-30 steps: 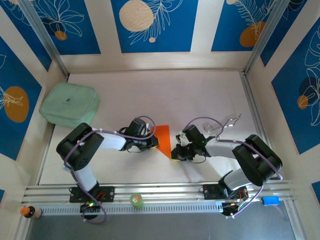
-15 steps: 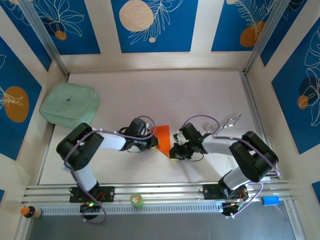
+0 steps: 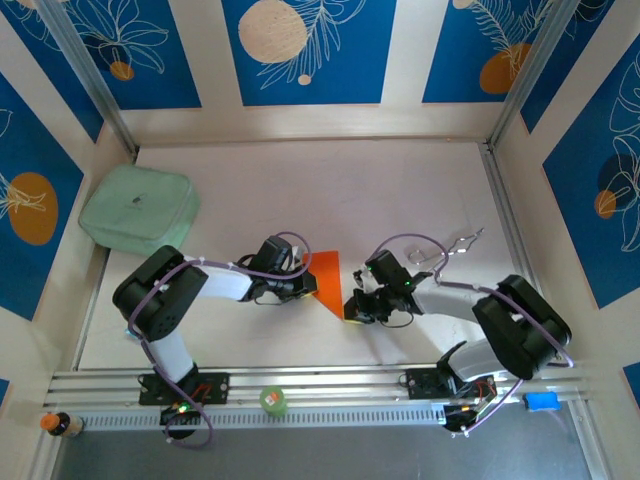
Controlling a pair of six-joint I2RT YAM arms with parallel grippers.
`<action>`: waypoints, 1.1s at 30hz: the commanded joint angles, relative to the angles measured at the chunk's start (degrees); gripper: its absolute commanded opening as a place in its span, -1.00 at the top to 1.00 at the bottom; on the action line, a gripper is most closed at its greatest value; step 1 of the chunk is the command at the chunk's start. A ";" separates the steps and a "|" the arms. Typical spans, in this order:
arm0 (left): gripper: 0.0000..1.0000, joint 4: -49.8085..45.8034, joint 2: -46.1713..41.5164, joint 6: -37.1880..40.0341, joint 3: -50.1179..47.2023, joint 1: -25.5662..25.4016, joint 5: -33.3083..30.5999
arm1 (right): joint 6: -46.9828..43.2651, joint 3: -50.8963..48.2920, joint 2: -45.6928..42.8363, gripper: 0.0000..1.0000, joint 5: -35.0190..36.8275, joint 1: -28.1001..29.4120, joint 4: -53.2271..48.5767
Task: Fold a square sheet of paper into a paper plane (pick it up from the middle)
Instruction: Third fold the triangle at the center of the table.
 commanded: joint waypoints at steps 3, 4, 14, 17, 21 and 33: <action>1.00 -5.59 2.45 1.25 -1.06 0.49 -2.82 | -1.22 3.92 -1.40 0.90 0.29 0.01 -0.35; 1.00 -5.67 2.32 1.21 -1.13 0.44 -2.95 | -1.48 4.90 -0.26 0.90 -0.48 0.01 0.45; 1.00 -6.06 0.94 1.27 -0.49 0.51 -2.12 | -2.55 8.17 11.72 0.91 0.87 0.36 -1.93; 0.88 -8.09 -1.88 2.01 0.96 0.40 -1.06 | -2.14 6.54 12.14 0.95 2.16 0.36 -2.67; 0.78 -13.68 -5.54 4.57 4.47 0.12 -1.28 | -1.10 5.79 13.04 0.96 1.22 0.36 -0.83; 0.99 -6.00 -0.40 -2.64 3.57 -7.24 -1.81 | -0.30 4.18 11.26 0.96 1.43 0.10 0.23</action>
